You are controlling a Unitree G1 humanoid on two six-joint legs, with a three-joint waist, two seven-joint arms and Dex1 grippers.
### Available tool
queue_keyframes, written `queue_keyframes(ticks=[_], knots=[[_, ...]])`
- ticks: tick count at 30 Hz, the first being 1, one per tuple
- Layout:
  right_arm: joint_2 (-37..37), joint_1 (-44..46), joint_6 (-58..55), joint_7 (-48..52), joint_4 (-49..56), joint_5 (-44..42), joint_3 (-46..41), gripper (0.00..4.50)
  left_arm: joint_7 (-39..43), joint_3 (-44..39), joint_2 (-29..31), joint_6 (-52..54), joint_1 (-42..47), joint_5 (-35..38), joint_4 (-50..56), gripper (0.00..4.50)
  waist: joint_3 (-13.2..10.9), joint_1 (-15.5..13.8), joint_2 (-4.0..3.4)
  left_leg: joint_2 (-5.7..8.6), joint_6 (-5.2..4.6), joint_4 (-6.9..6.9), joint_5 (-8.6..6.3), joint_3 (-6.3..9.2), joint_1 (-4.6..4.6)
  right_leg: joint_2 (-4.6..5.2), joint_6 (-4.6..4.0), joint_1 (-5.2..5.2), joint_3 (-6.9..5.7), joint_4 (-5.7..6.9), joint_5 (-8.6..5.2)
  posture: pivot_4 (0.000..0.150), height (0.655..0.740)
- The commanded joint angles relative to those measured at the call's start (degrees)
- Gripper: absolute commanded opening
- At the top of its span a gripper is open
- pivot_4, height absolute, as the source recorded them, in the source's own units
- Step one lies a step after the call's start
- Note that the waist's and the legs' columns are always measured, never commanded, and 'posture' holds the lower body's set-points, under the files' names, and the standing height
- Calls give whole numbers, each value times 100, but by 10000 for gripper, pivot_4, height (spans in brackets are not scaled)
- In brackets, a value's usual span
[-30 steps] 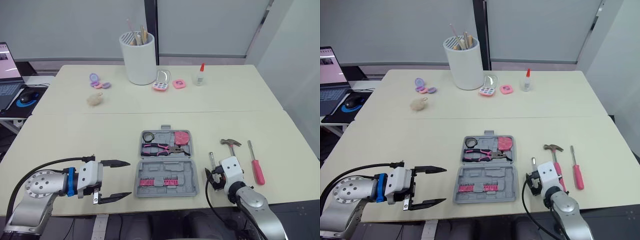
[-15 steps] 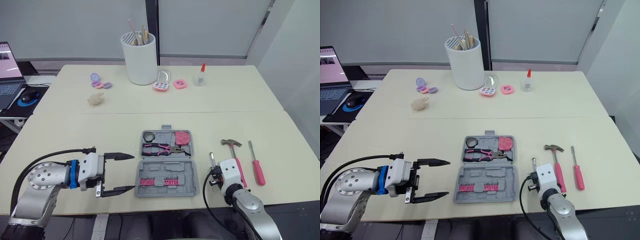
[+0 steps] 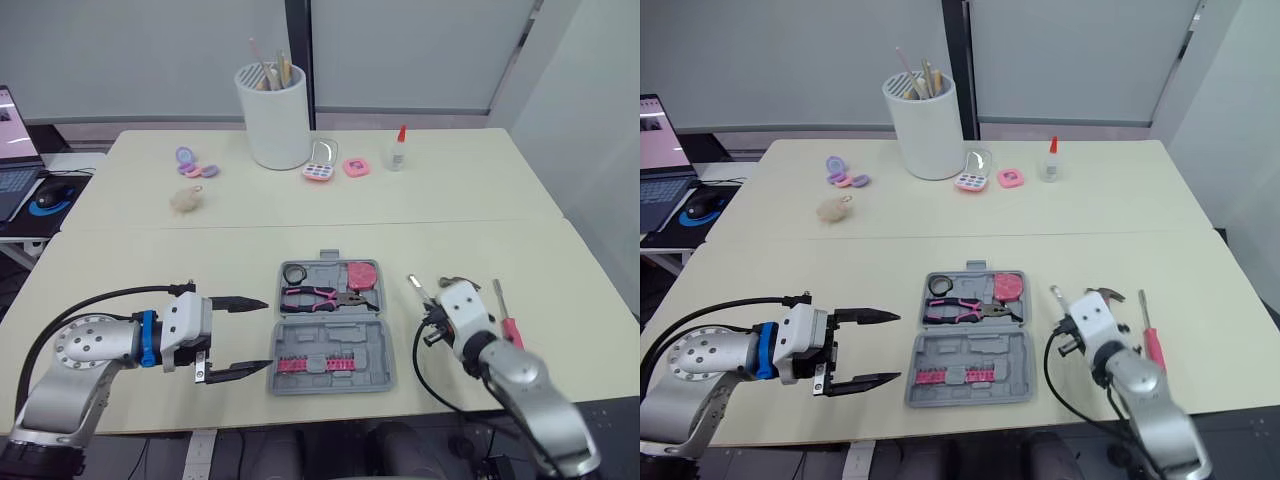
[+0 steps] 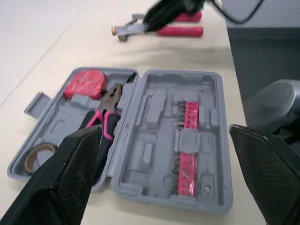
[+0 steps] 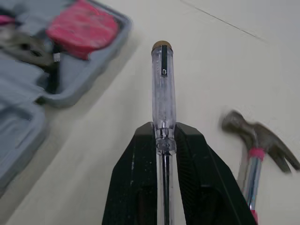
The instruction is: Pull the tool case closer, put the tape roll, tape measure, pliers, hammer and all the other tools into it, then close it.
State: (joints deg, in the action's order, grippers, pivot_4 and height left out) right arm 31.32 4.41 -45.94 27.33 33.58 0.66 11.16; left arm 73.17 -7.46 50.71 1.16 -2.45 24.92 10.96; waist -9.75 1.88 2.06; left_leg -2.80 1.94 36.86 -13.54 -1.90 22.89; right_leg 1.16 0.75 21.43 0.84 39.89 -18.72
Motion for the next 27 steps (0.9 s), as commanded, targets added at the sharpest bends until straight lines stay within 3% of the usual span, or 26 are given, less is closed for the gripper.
queue_keyframes(ticks=[1,7,13,27], knots=[[724,589,-143,1115,284,-251,557,3083,-8,-165,145,88,69,-18,1,45000,0,-8,1,1,0,-2,0,5,2,0,0,0,-5,-1,0,1500,7366],[933,2117,-358,2407,-140,-673,1639,3083,44,-89,413,605,55,33,253,45000,-7,-5,6,0,-1,1,0,7,11,-2,-4,6,-3,-3,-2,1500,7366],[376,3046,-337,2594,-913,-422,2603,3083,-41,-97,419,817,63,12,399,45000,-8,-7,6,1,-1,1,0,7,13,2,-5,9,-4,-3,-2,1500,7366],[-765,3736,640,2551,-2715,346,3328,3083,-7,-122,379,331,-285,-370,144,45000,-8,-8,6,1,-1,3,0,5,17,5,-6,23,-3,6,-1,1500,7366]])
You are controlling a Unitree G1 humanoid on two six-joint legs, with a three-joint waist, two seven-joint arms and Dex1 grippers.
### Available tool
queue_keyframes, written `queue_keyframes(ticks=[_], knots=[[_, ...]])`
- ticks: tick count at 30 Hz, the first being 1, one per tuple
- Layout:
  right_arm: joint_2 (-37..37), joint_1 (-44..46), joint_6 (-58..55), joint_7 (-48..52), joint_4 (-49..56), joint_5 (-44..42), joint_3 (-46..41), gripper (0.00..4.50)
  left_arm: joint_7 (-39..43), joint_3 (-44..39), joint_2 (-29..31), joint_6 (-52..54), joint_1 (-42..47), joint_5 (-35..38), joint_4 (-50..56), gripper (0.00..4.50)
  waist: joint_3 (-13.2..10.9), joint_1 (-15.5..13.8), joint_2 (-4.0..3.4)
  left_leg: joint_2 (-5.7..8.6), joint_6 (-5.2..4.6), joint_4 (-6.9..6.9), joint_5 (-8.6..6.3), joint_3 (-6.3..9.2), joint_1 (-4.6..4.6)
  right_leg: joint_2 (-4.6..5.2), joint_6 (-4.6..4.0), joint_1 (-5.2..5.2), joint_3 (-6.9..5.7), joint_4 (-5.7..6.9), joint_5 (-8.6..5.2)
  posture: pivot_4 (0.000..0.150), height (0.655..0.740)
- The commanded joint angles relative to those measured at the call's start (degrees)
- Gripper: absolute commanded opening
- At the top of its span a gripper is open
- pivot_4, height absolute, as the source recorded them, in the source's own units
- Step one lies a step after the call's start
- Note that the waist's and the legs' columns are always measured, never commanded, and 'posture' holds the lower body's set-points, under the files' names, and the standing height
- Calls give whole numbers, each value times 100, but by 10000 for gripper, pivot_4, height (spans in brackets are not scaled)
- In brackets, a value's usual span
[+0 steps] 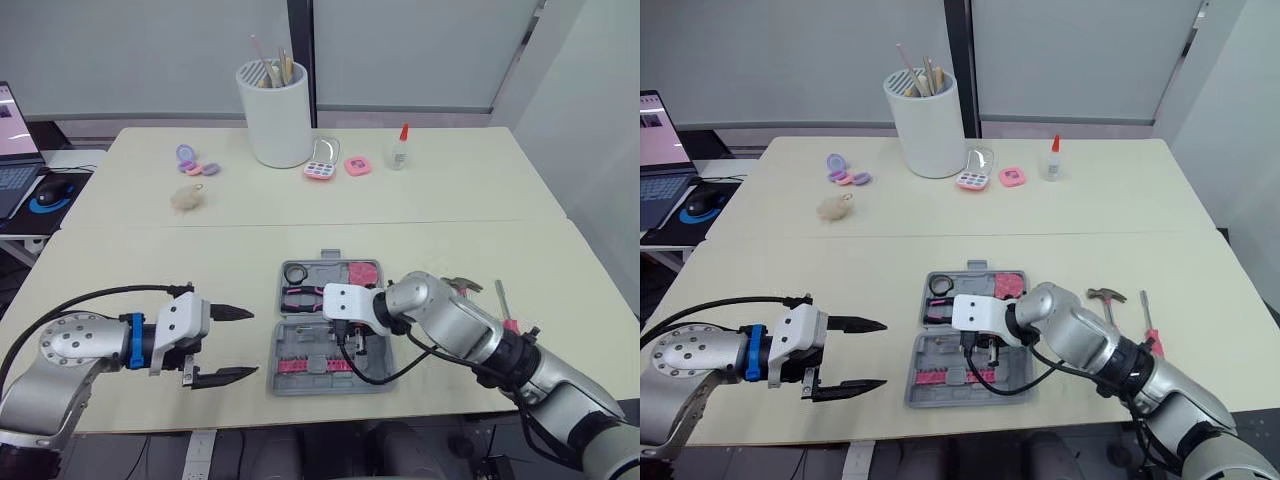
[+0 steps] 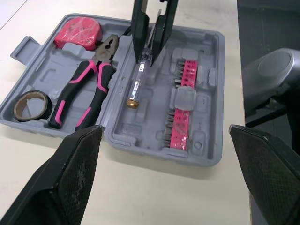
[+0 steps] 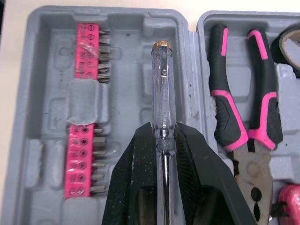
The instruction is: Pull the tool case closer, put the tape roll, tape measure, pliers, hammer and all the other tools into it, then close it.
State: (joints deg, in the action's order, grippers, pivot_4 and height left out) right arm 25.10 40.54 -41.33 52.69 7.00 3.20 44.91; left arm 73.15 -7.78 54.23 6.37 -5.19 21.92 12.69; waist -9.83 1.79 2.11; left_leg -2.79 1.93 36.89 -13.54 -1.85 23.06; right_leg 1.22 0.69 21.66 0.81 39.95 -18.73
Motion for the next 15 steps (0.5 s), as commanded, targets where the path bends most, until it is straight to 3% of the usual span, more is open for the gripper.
queue_keyframes(ticks=[1,15], knots=[[-194,123,187,8,-98,113,-75,3083,-10,-92,19,-199,-11,-68,-33,45000,0,0,0,0,0,0,0,0,0,0,0,0,0,0,0,1500,7366],[-522,143,442,110,-519,451,-35,3083,-103,-82,-60,-238,3,-28,5,45000,0,0,0,-1,0,0,0,0,2,3,0,3,-1,3,0,1500,7366]])
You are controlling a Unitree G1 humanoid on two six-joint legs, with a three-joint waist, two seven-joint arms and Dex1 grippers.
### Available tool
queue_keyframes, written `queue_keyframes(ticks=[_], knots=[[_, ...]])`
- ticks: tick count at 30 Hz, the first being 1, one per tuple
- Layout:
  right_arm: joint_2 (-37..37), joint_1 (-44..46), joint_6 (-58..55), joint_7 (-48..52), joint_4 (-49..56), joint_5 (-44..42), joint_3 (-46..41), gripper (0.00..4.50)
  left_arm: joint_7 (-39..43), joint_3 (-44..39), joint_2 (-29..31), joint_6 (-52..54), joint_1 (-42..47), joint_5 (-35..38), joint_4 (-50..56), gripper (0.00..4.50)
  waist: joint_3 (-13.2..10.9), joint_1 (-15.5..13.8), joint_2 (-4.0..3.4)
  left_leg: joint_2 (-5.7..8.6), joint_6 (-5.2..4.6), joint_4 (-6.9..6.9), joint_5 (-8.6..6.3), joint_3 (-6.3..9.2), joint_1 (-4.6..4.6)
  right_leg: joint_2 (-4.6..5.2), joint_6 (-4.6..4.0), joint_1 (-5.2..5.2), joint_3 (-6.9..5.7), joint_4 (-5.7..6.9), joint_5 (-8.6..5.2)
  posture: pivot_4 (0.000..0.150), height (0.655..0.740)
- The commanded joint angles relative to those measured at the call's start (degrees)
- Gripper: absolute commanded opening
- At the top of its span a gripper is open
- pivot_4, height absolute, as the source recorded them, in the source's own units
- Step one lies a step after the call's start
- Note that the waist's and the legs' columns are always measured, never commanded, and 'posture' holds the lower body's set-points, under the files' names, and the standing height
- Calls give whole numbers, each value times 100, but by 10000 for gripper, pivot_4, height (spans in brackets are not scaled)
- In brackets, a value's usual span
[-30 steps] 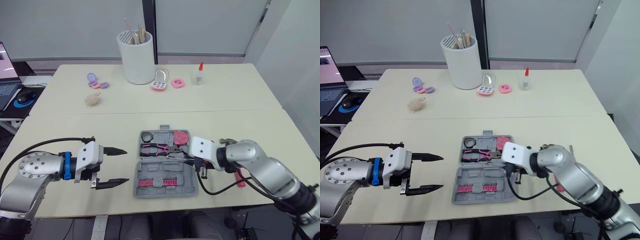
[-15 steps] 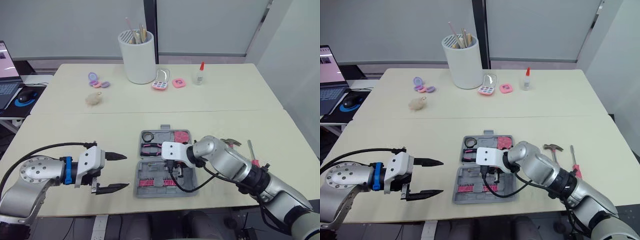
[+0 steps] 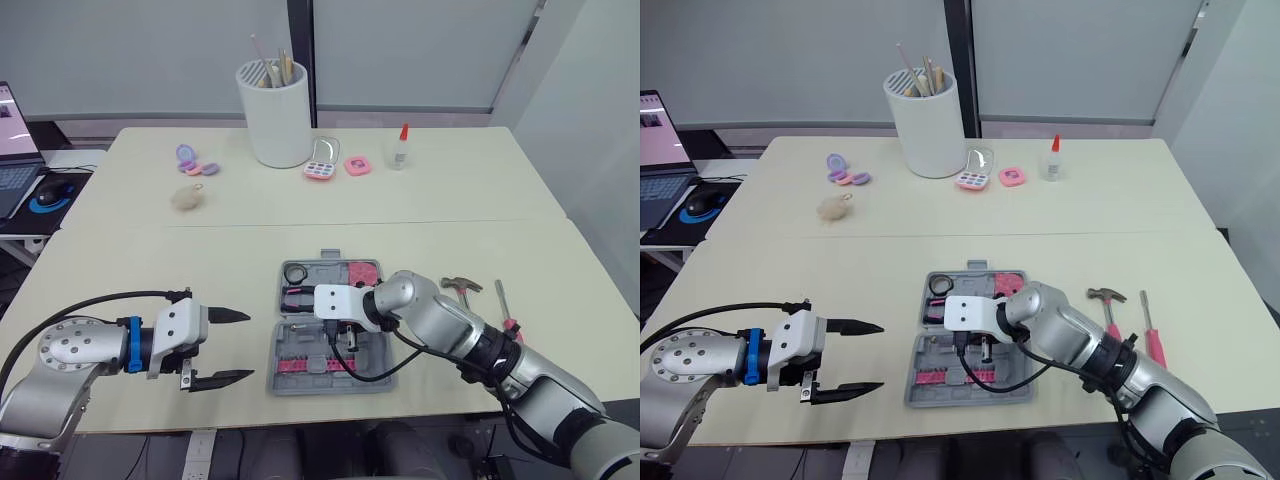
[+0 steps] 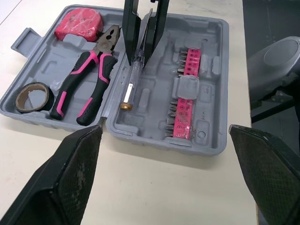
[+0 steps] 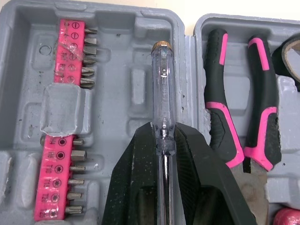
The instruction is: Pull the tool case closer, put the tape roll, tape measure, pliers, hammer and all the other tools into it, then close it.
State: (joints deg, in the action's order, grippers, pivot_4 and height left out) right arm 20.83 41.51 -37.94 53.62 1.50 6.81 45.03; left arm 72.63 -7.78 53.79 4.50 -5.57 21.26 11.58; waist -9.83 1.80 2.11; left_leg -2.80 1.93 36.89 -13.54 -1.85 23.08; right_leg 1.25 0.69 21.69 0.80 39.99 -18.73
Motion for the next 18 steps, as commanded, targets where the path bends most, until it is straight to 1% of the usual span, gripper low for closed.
queue_keyframes(ticks=[1,9,11,12,16,17,18], knots=[[-122,37,119,13,0,112,-36,3083,-58,-76,-18,-53,44,35,125,45000,0,0,0,0,0,0,0,0,0,0,0,0,0,0,0,1500,7366],[-230,14,266,30,-161,256,-52,3083,-96,-68,-2,-38,24,40,162,45000,0,1,0,1,0,0,0,0,0,0,0,0,0,0,0,1500,7366],[-237,23,300,27,-144,269,-94,10368,-104,-71,-2,-28,18,44,178,45000,0,1,0,0,0,0,0,0,0,0,0,0,0,0,0,1500,7366],[-226,29,297,40,-84,250,-148,12303,-107,-72,-1,-24,15,46,187,45000,0,1,0,1,0,0,0,0,0,0,0,0,0,0,0,1500,7366],[-134,23,210,182,319,73,-416,22417,-124,-79,3,7,8,59,232,45000,0,0,-1,1,0,0,0,0,1,1,0,1,0,0,0,1500,7366],[-79,8,251,223,415,35,-474,24632,-134,-79,2,19,9,63,249,45000,0,0,-1,0,0,0,0,0,2,1,0,1,0,0,0,1500,7366],[-25,-5,308,238,477,24,-525,24632,-141,-78,1,32,12,69,263,45000,0,0,-1,1,0,0,0,0,2,1,0,1,-1,-1,0,1500,7366]])
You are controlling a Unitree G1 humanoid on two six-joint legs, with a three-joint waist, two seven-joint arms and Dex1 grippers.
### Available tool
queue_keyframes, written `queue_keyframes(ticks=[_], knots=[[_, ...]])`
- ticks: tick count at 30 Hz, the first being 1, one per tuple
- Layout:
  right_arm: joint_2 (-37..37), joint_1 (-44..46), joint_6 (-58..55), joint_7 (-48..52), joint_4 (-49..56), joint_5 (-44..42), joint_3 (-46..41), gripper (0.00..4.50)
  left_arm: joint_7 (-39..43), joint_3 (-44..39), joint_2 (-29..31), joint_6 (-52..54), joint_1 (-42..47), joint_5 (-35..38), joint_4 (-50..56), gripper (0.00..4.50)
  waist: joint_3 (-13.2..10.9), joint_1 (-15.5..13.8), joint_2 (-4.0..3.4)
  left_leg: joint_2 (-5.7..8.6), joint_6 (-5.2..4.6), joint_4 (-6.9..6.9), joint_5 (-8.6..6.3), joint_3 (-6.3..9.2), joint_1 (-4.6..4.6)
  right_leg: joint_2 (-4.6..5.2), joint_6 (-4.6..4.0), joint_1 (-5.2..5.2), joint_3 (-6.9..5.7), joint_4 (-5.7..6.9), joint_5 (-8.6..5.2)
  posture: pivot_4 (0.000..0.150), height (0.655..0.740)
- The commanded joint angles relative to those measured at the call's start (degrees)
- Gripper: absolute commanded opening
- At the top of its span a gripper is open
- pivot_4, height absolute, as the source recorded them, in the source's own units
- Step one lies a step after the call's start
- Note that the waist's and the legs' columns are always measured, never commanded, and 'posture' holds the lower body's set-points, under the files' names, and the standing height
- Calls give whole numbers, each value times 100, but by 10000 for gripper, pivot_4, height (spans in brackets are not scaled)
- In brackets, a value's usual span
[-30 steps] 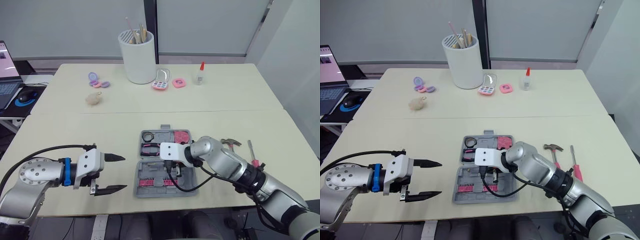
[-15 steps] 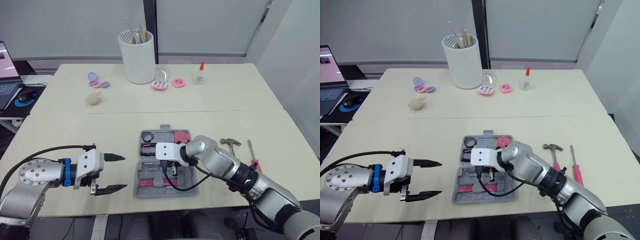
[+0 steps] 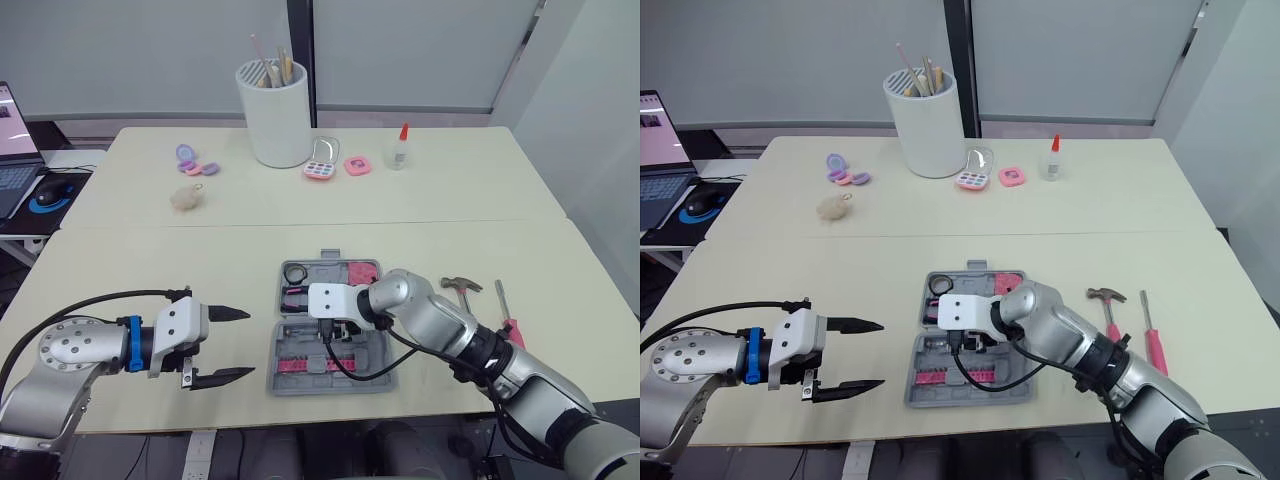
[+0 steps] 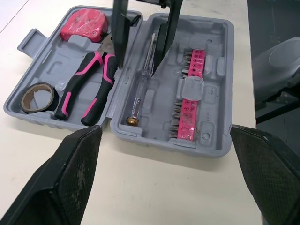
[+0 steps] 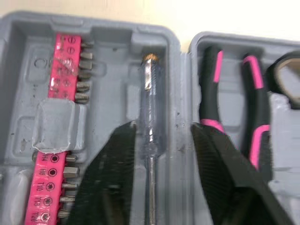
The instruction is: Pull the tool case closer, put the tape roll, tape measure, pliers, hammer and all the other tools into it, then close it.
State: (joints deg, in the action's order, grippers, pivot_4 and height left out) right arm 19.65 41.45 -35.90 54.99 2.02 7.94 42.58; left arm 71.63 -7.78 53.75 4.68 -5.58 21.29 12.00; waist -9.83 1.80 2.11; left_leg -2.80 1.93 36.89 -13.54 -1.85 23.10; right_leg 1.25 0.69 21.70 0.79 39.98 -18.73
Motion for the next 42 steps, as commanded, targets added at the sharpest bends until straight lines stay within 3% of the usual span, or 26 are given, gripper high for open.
queue_keyframes(ticks=[1,4,10,13,27,32,38,42], knots=[[152,-7,205,122,444,-87,-304,24632,-47,-78,4,28,18,72,233,45000,0,0,0,0,0,0,0,0,0,0,0,0,0,0,0,1500,7366],[264,-95,553,157,343,-57,-320,20338,-60,-71,-3,63,30,85,263,45000,0,0,0,1,0,0,0,0,0,0,0,-1,-1,0,0,1500,7366],[198,-269,980,138,53,93,-164,4944,-66,-66,-15,95,81,78,247,45000,0,0,0,0,0,0,0,-1,0,0,0,1,1,0,0,1500,7366],[130,-260,1062,112,-123,157,-119,262,-70,-76,-6,101,64,87,259,45000,0,0,0,0,0,0,0,-1,0,-1,0,1,1,0,0,1500,7366],[-118,-318,1169,140,-1058,674,77,262,-169,-103,-60,68,-109,75,337,45000,1,0,0,0,0,-1,0,-1,-1,0,0,-1,1,1,0,1500,7366],[-132,-372,1279,105,-959,701,-46,262,-178,-115,-90,20,-116,44,254,45000,1,0,1,0,0,-1,0,1,-7,-1,0,-6,-1,3,0,1500,7366],[-221,-491,1147,151,93,67,-858,262,-344,-293,-148,120,-212,106,206,45000,0,-3,0,0,0,0,0,0,-1,0,0,-2,0,3,0,1500,7366],[326,-938,1032,-64,1258,-255,-1867,262,-723,-692,-320,287,-384,216,77,45000,0,-11,0,0,0,-1,0,2,3,3,0,0,-2,1,0,1500,7366]])
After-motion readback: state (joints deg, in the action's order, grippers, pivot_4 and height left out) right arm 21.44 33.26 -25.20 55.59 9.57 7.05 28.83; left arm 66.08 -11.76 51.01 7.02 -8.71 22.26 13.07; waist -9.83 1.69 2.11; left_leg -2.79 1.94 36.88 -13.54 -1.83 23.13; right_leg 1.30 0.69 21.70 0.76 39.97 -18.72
